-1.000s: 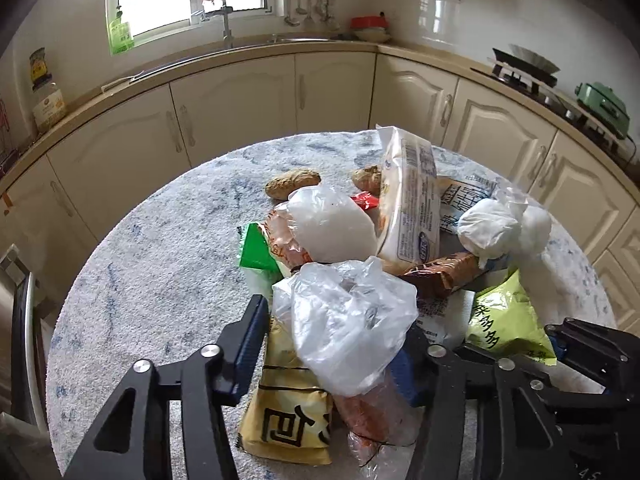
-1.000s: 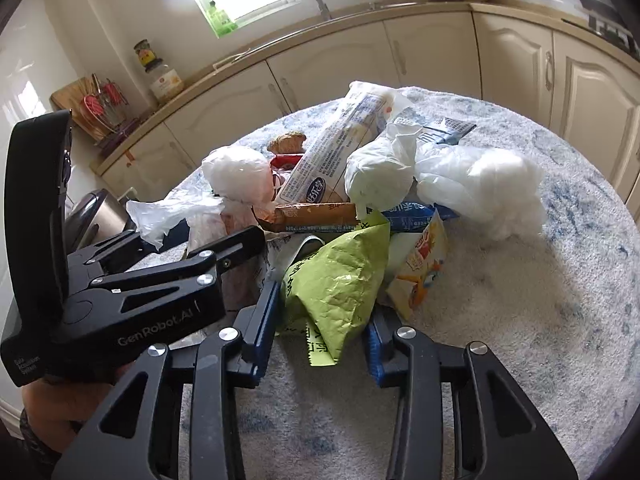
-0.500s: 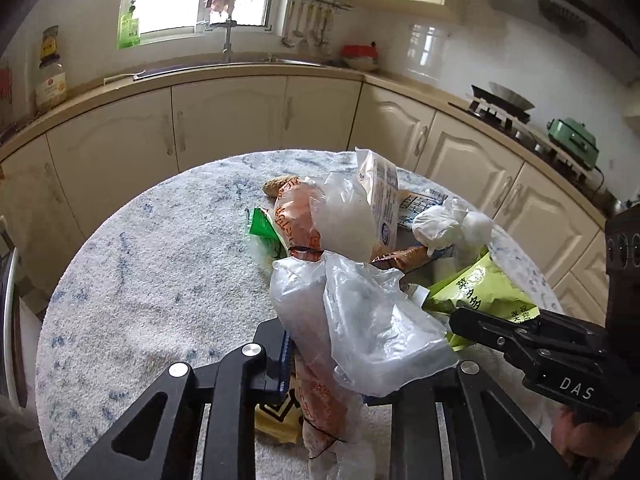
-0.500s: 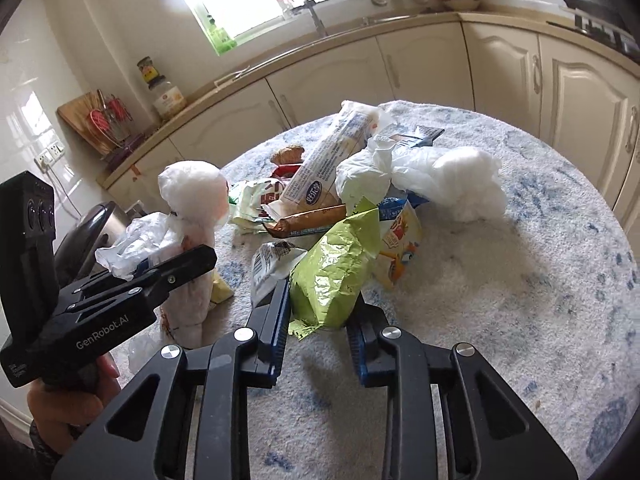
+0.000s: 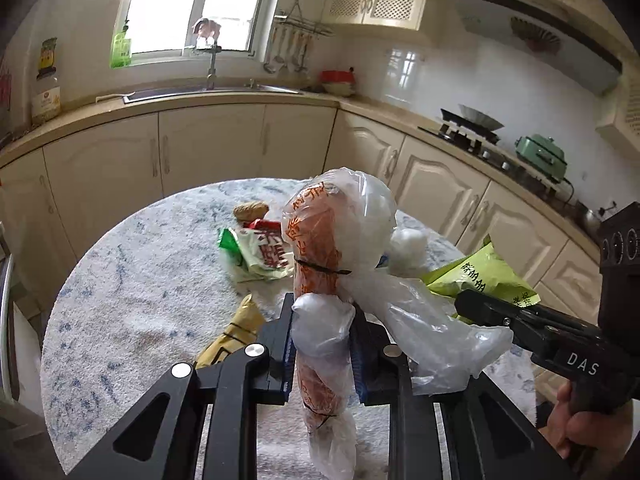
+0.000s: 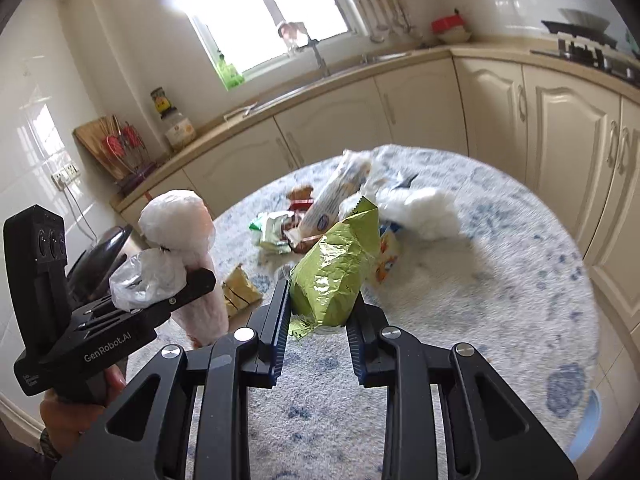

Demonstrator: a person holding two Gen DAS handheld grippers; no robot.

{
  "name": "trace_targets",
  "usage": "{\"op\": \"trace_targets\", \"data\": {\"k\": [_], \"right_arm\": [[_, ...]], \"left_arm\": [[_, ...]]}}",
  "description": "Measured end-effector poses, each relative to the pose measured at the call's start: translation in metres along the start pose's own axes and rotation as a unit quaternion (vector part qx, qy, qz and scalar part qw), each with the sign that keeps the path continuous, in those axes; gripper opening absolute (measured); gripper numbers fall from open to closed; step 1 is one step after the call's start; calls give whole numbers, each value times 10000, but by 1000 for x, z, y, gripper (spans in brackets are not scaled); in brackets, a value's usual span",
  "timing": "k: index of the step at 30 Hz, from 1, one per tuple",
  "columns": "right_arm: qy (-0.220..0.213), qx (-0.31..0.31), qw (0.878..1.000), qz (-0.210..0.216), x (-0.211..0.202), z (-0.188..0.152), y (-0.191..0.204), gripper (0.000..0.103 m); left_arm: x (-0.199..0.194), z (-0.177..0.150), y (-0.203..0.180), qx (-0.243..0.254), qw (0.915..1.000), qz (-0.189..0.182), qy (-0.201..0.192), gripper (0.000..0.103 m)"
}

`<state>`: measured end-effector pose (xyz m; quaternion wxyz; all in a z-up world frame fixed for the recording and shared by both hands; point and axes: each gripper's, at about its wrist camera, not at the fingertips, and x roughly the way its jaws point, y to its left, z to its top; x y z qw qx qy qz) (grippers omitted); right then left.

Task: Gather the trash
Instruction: 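Grasp the clear bag holding an orange sausage with the left tool, then carry the green chip bag and sausage bag over the bin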

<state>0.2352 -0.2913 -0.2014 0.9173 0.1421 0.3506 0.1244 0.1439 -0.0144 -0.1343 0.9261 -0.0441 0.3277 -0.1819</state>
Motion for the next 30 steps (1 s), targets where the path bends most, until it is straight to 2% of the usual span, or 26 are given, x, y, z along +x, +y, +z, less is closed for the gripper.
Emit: {"op": "trace_targets", "data": {"k": [7,15,22,27,30], "right_arm": [[-280,92,9994,-204,-39,5,-19,26],[-774,457,9933,-727,-110,2,-70,26],[-1010,1001,9782,-1511,-177,-21,-142,26],[-1012,1479,9623,-2049,-215,-50,-201,26],[-922,1780,9529,-2275,-225,-71,-237,26]], "left_arm": [[-6,10,-36,189,9992,-325,-96,18],[9,23,-109,745,9931,-888,-164,19],[56,29,-209,1263,9778,-1667,105,19],[105,18,-287,1503,9604,-2259,639,19],[142,6,-327,1592,9501,-2452,1087,19]]}}
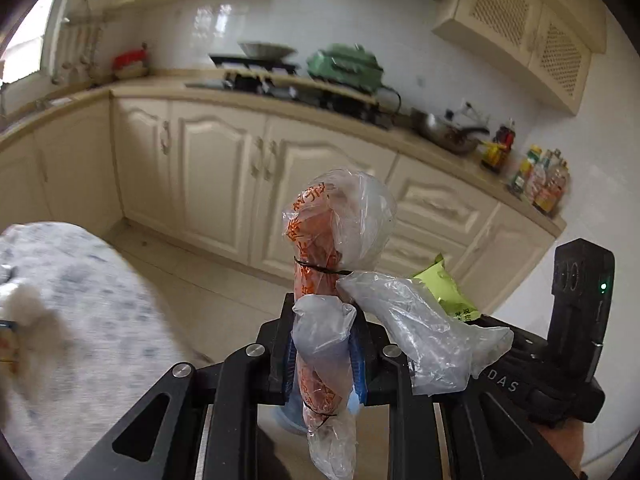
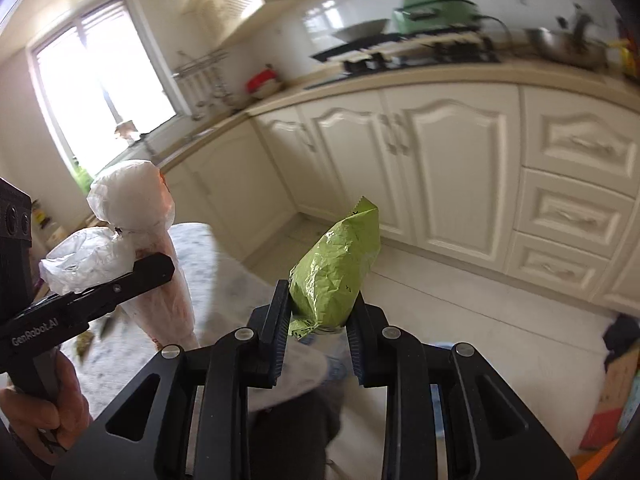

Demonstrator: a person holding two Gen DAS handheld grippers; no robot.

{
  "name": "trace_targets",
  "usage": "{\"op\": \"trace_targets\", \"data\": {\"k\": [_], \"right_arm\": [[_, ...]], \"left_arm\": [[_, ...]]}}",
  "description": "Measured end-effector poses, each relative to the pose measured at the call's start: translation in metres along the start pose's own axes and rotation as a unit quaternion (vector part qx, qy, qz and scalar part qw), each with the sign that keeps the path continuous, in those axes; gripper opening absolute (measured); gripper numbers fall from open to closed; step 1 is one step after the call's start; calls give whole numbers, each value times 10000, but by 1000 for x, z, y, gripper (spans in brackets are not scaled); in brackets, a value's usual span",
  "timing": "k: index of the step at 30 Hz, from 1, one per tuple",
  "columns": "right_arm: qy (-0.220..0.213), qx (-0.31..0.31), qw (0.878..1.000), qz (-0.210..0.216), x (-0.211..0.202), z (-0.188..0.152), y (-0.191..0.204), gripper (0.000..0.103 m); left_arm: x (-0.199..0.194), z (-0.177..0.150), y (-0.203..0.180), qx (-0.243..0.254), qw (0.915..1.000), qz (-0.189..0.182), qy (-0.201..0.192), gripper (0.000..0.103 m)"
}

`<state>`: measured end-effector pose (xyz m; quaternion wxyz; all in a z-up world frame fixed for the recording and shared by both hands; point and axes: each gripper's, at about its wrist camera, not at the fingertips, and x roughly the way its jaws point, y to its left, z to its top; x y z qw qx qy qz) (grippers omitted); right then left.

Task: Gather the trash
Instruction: 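Carry the green chip bag and sausage bag over the bin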

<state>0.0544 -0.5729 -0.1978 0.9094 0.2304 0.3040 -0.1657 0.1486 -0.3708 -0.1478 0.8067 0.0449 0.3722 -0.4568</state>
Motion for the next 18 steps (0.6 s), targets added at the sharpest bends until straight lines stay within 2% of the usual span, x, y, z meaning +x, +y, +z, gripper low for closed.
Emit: {"op": "trace_targets", "data": {"k": [6,13,18], "right_arm": [[407,512,9973,-345,32,-21,-77,26],[977,1045,9890,-387,92,-54,-143,26],[1253,1363,9814,-506,129,-70,-178,29]], "left_arm": [[113,13,-9,-117,9951,-90,978,19],[245,19,-2,-143,9786,55,2050,19],[321,21,3,-92,9669,257,2536,23]]}}
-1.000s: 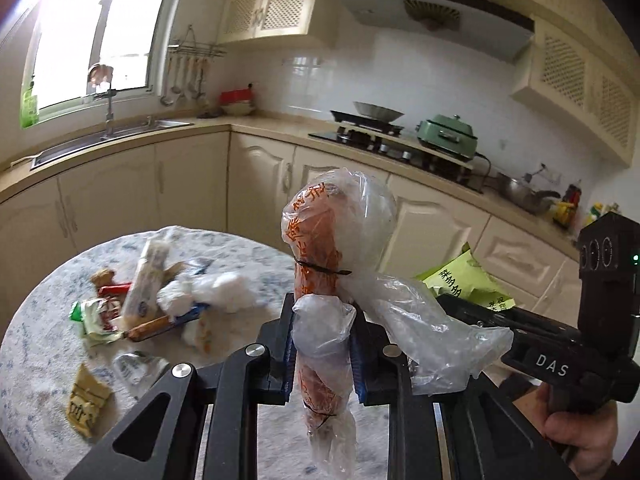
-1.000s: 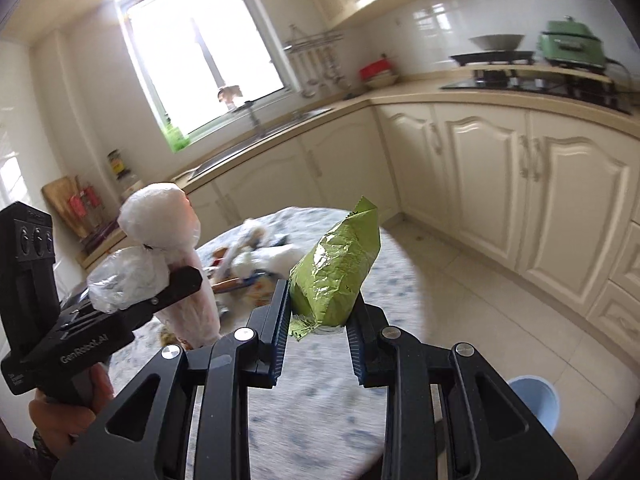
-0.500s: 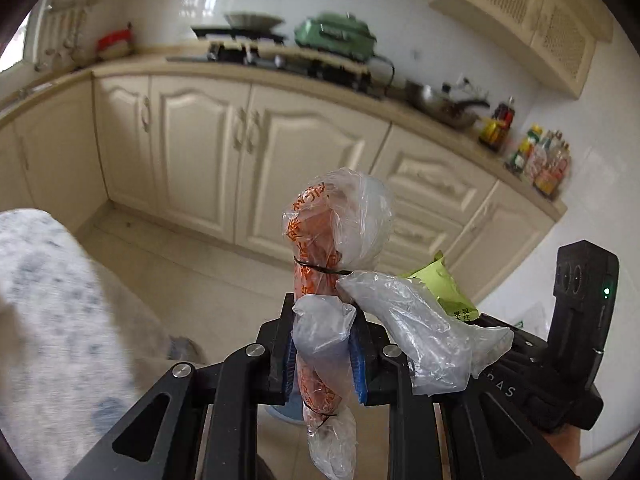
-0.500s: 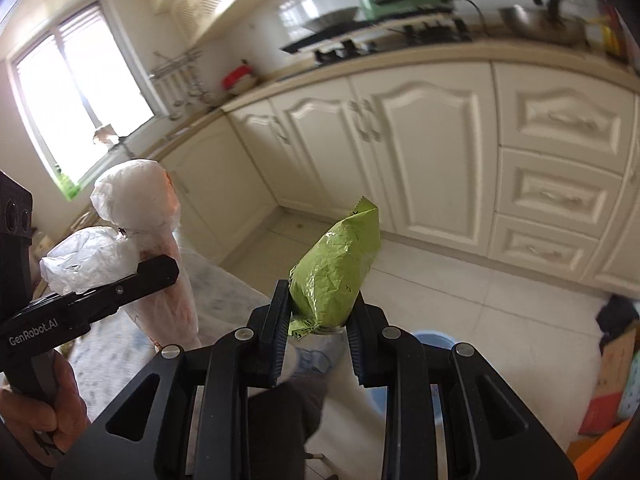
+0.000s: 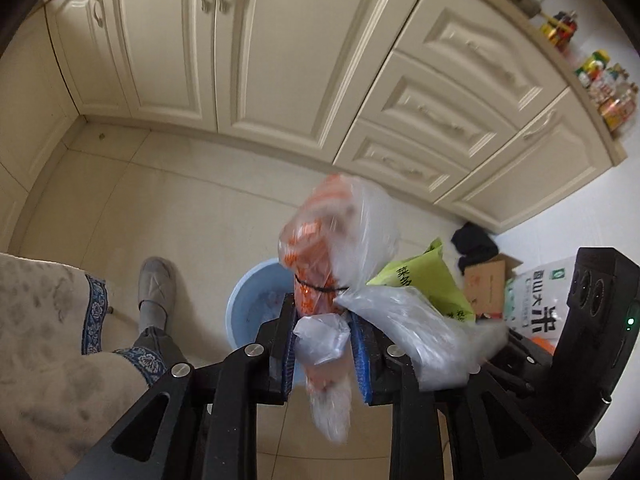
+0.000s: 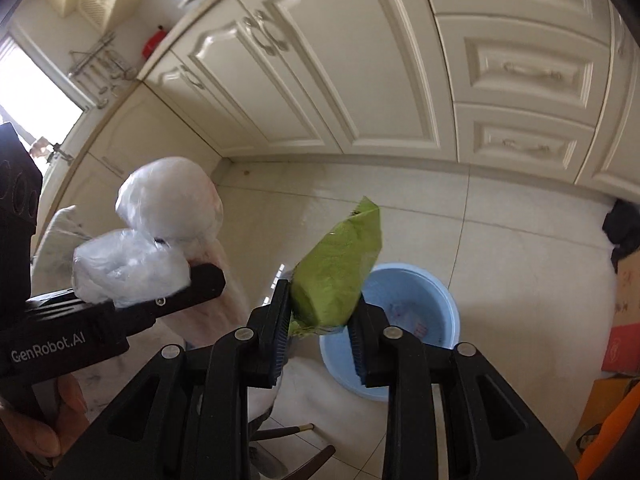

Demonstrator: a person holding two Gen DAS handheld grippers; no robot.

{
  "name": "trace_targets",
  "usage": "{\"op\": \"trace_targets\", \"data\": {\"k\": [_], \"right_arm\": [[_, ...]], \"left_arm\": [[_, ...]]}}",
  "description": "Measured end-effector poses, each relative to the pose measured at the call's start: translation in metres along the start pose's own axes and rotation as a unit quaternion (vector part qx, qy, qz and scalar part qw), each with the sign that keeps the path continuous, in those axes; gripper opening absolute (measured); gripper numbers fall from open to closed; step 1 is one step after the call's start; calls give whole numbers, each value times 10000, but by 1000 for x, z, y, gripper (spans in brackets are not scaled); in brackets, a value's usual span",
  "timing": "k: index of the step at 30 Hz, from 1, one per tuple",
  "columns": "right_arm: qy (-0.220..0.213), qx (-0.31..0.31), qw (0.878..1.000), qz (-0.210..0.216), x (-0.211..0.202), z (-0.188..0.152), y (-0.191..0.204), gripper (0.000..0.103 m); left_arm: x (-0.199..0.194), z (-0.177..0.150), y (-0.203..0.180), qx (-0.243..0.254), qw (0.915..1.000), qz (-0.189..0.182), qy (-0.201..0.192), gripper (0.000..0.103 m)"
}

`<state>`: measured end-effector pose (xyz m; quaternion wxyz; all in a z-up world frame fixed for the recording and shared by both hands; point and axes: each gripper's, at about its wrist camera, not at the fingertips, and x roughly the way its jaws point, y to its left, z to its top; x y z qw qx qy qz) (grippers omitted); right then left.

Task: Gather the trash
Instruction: 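Carry the green chip bag and sausage bag over the bin, then open both tools to drop the held items into the bin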

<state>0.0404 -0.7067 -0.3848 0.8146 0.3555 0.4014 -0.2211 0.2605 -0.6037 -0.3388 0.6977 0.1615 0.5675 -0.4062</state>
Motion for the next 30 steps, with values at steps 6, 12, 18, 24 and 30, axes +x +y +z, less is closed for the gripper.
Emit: {"op": "trace_targets", "data": {"k": [6,12,18,24,30], "right_arm": [[264,435,9987,-30,22,-7,-31,52],[138,757,9970,-102,14,-17,-38,103],[0,979,9951,-154,-6,-22,-30,103],[-315,825,9961,-36,-46,-17,10,103],[-784,289,9964,157,-97,-9,85,103]], "left_arm": [[27,16,-4,-126,9988,478,60,68],[5,-4,-12,-60,9950,977,-199,89],[-46,-38,-19,-88,9924,1083,-574,95],[-131,-97,-22,-143,9877,981,-1211,100],[-242,-156,9,-348,9728,901,-2105,102]]}}
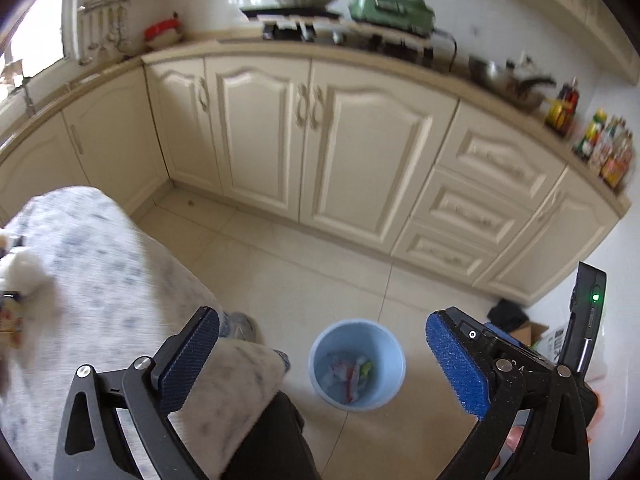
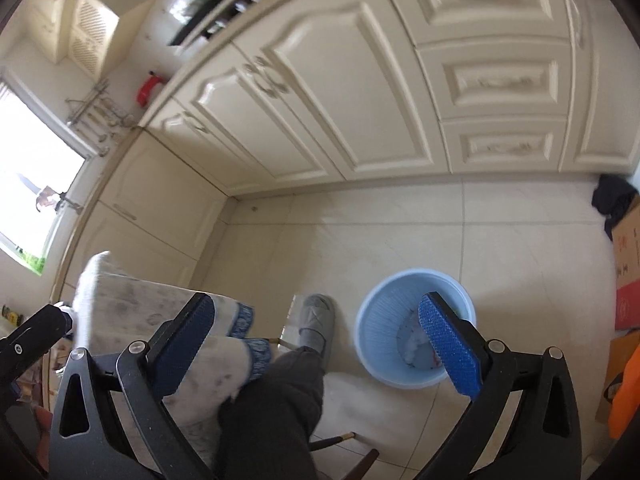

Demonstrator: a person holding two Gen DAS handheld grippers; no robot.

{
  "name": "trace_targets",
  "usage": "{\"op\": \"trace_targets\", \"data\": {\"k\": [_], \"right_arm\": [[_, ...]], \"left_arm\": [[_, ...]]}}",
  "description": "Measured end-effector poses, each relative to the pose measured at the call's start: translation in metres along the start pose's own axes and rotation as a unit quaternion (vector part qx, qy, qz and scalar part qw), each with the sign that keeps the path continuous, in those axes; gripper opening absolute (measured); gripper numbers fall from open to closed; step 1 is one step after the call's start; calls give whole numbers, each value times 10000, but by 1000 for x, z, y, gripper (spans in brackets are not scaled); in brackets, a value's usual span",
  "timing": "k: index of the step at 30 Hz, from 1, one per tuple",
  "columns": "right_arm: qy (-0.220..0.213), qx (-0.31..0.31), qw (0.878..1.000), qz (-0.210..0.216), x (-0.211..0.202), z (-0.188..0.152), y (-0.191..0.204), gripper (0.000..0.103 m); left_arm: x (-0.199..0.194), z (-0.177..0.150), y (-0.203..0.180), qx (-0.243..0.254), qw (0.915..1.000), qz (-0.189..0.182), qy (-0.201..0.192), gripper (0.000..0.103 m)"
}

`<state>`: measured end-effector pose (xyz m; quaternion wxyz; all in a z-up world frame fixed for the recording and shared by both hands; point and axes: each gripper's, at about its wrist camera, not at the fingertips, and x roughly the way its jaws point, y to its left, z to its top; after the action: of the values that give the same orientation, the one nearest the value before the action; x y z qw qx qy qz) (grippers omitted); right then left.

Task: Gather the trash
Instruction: 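Open both tools to drop the held items into the bin, then bring both tools back over the remaining trash on the table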

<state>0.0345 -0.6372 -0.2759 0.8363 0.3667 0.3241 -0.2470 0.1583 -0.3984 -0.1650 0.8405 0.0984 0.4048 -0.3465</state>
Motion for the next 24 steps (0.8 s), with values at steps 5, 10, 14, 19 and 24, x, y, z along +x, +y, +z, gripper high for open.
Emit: {"op": "trace_targets", "data": {"k": [5,10,14,19,24], "right_arm": [[-271,-585,9974,311,-32,1,81,103],[-478,-1257,9888,642,-59,-13,168,103],[-541,-1806,9777,923,-75,-34,232,103],[-607,-2508,9579,1256,-89,-72,307,103],[-600,-2974,9407,1518,-93,-107,363,103]], "left_arm": [[-101,-23,54,-320,9963,158,-780,102],[-186,-64,98,-564,9865,432,-1477,102],[-246,-102,130,-658,9771,758,-1875,102],[-302,-147,170,-961,9639,1232,-2154,102],[-351,-202,195,-1315,9488,1700,-2317,102]]}}
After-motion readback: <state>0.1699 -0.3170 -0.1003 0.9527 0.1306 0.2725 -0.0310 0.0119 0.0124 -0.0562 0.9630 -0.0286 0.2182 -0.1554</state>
